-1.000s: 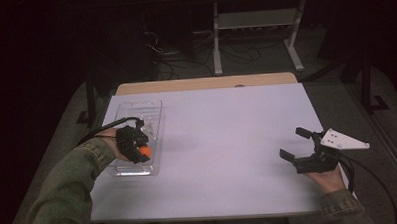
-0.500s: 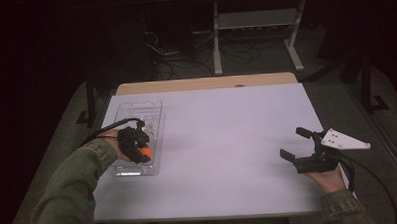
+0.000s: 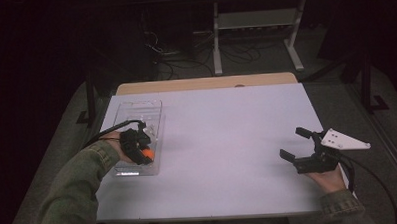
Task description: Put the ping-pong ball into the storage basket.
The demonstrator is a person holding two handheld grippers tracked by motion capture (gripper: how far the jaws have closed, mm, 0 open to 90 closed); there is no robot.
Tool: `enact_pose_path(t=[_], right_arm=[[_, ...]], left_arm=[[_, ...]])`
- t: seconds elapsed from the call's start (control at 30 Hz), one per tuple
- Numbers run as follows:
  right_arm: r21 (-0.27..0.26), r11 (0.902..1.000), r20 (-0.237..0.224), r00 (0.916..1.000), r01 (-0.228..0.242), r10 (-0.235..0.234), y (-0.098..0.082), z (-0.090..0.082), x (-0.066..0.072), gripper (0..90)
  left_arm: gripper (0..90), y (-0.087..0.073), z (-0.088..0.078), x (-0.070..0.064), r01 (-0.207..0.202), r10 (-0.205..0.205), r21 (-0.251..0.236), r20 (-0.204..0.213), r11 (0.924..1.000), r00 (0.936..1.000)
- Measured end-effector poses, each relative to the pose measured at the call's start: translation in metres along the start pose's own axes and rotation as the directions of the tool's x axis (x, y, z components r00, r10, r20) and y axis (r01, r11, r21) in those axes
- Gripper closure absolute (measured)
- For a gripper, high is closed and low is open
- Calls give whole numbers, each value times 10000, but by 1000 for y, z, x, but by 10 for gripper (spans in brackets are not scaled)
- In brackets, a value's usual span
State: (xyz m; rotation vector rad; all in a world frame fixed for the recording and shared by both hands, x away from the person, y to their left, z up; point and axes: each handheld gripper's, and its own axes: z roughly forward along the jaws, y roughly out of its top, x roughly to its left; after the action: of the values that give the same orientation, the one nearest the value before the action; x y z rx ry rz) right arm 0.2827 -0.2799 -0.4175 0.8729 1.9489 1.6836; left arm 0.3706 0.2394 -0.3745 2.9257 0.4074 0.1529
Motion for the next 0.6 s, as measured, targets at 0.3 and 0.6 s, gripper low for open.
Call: enact_pose_path(t=[0.3, 0.6], right_arm=[[-22, 10000, -1, 10000, 18, -18, 0, 0, 0, 0], [-40, 10000, -20, 10000, -7, 6, 0, -1, 0, 0]], left_arm=[[502, 1, 6, 2, -20, 19, 221, 60, 9998, 10000], [472, 1, 8, 4, 44, -43, 283, -61, 9996, 10000]])
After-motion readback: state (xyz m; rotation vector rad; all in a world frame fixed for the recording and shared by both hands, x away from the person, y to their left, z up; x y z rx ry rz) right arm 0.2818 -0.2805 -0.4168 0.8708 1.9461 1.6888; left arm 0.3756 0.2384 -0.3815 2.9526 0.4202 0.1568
